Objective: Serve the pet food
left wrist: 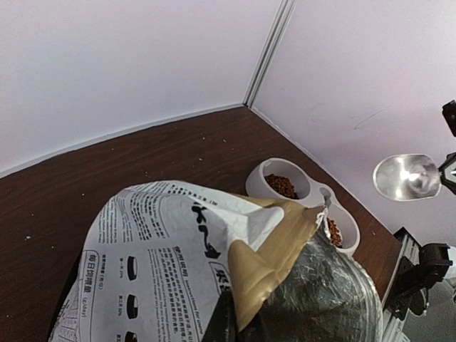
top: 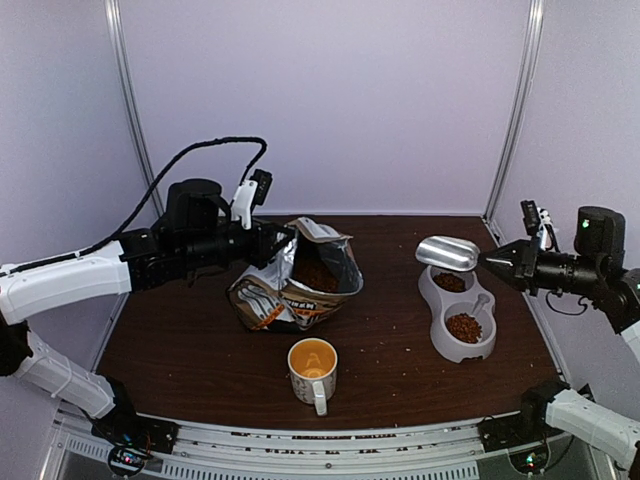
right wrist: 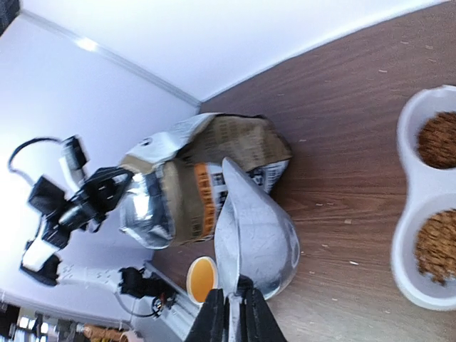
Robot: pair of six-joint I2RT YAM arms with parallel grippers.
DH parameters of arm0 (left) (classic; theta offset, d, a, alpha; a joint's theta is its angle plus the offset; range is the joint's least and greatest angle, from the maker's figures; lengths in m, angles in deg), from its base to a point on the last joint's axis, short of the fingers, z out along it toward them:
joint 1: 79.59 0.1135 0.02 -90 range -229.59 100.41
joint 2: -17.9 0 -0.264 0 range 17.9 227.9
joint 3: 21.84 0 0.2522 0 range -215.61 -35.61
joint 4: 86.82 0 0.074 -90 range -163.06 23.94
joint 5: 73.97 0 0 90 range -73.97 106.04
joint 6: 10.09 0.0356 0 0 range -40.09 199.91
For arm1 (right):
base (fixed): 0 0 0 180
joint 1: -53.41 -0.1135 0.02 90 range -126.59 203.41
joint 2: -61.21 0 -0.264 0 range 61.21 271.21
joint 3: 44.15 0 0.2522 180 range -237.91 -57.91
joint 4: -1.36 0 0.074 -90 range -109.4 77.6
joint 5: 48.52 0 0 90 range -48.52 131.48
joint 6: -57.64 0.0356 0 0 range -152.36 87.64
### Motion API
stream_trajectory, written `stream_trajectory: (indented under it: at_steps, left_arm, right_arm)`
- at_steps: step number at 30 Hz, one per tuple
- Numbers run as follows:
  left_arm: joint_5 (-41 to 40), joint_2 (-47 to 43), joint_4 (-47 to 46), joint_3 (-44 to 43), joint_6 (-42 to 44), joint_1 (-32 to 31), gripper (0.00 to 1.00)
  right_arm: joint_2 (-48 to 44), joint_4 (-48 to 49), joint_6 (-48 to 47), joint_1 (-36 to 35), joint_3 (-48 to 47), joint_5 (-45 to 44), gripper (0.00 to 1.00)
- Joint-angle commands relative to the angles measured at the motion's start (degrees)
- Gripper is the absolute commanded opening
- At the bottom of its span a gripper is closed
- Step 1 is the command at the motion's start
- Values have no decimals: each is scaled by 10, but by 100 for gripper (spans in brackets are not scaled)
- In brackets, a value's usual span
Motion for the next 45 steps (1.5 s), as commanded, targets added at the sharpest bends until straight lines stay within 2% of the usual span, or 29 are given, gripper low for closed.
stream_trajectory:
  at_steps: [1, 5, 11, 15, 19, 21, 23, 25, 27, 36, 39, 45]
  left_arm:
    - [-11, 12, -35, -18, 1, 6, 0]
    - [-17, 17, -29, -21, -5, 5, 0]
    - [-12, 28, -16, -29, 2, 5, 0]
    - [-2, 41, -29, -26, 11, -2, 0]
    - [-5, 57, -33, -36, 11, -16, 0]
    - [-8, 65, -38, -39, 7, -23, 0]
    - [-5, 75, -46, -41, 0, -28, 0]
    - [1, 83, -51, -44, -8, -32, 0]
    - [7, 93, -54, -48, -13, -38, 0]
    - [33, 113, -76, -51, -31, -45, 0]
    - [52, 118, -92, -54, -40, -45, 0]
    - [71, 130, -99, -64, -48, -45, 0]
  right_arm:
    - [32, 217, 54, -119, -5, 40, 0]
    - [91, 217, 10, -216, -40, -32, 0]
    - [194, 147, -76, -326, -88, -175, 0]
    - [301, 82, -110, -397, -167, -341, 0]
    - [455, 2, -88, -451, -268, -548, 0]
    - [513, -7, -67, -460, -288, -629, 0]
    - [554, 25, -59, -458, -285, -664, 0]
    - [585, 79, -55, -448, -276, -639, 0]
    - [607, 159, -54, -432, -261, -578, 0]
    - [638, 424, -59, -409, -200, -249, 0]
    - [644, 479, -43, -396, -182, -189, 0]
    - [656, 523, -36, -388, -171, -139, 0]
